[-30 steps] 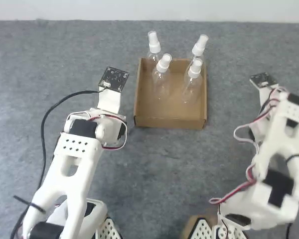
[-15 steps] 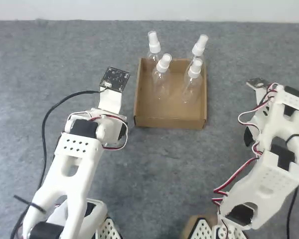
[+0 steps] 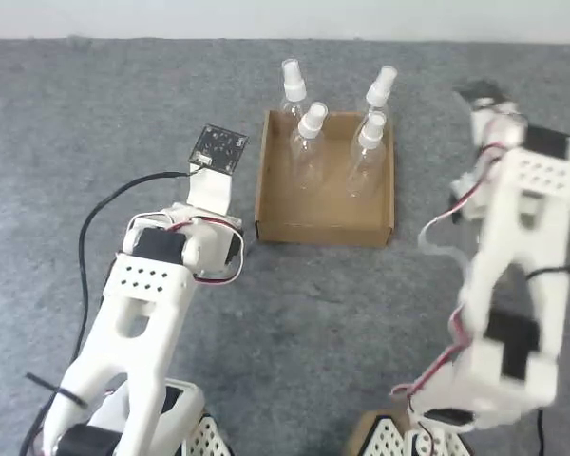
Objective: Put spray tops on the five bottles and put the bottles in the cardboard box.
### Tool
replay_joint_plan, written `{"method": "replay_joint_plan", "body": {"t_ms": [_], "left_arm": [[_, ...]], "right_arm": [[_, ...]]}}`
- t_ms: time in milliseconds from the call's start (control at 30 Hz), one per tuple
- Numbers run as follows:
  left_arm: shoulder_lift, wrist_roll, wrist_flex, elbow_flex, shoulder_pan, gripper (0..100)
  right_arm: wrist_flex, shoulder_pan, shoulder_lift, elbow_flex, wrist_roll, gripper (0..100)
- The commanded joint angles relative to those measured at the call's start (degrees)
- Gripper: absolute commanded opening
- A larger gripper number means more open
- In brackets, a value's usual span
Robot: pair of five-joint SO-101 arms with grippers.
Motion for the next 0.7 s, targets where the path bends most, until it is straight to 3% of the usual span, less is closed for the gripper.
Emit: {"method": "replay_joint_plan", "body": {"t_ms": [0, 200, 367, 500, 667], "left_arm": [[-2.7, 0.1, -0.8, -5.7, -3.8, 1], [-2.8, 1.2, 7.5, -25.1, -11.7, 1], [-2.8, 7.0, 17.3, -42.7, -12.0, 1], [-3.0, 11.0, 21.3, -50.4, -12.0, 1], [-11.8, 12.5, 20.4, -48.2, -12.0, 1]], "right_arm": [[-9.0, -8.6, -20.1, 14.2, -3.9, 0.5], [-22.2, -29.1, -44.5, 37.3, -8.4, 0.5], [-31.6, -44.5, -49.6, 45.3, -14.2, 0.5], [-43.6, -48.8, -49.4, 50.2, -16.1, 0.6], [-55.1, -53.6, -49.1, 55.9, -15.7, 0.6]]}}
